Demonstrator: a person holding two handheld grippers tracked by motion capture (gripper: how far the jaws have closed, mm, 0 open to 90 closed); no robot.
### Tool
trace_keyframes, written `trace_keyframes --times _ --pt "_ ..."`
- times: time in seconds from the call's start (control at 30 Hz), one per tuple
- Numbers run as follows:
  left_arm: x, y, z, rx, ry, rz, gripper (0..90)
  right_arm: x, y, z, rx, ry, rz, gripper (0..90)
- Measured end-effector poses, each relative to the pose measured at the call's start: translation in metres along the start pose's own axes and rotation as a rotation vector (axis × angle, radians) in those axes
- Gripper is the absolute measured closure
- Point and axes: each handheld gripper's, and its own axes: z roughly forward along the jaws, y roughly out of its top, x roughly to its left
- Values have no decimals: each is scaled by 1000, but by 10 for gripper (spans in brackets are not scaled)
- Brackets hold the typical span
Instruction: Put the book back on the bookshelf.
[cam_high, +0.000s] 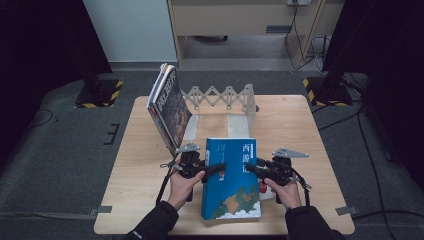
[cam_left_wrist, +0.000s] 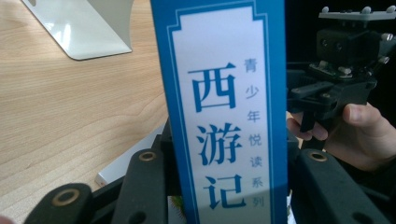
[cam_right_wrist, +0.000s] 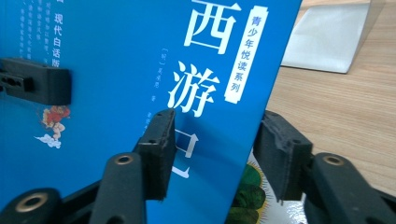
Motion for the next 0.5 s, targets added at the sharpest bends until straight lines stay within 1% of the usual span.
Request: trace_keyframes --times 0.17,0.27,0.3,0.37,0.4,0.43,0.47,0.5 --pt "2 -8 8 17 -3 -21 572 -1 -2 -1 8 -12 11 528" --pt "1 -10 11 27 -1 -24 560 -2 -2 -2 14 -17 9 532" --pt "1 -11 14 31 3 -26 556 -3 -2 -2 16 -18 3 539" --pt "2 -13 17 29 2 -40 549 -2 -2 -2 11 -17 4 544" --pt "2 -13 17 29 2 -40 547 -2 -2 -2 11 -17 4 544" --pt "4 -15 19 17 -11 -73 550 -1 -2 -1 15 -15 0 546" --pt "4 -15 19 17 -11 -73 550 0 -1 -1 12 -12 2 547" --pt "4 -16 19 12 -12 -84 549 0 -1 0 12 -13 -1 547"
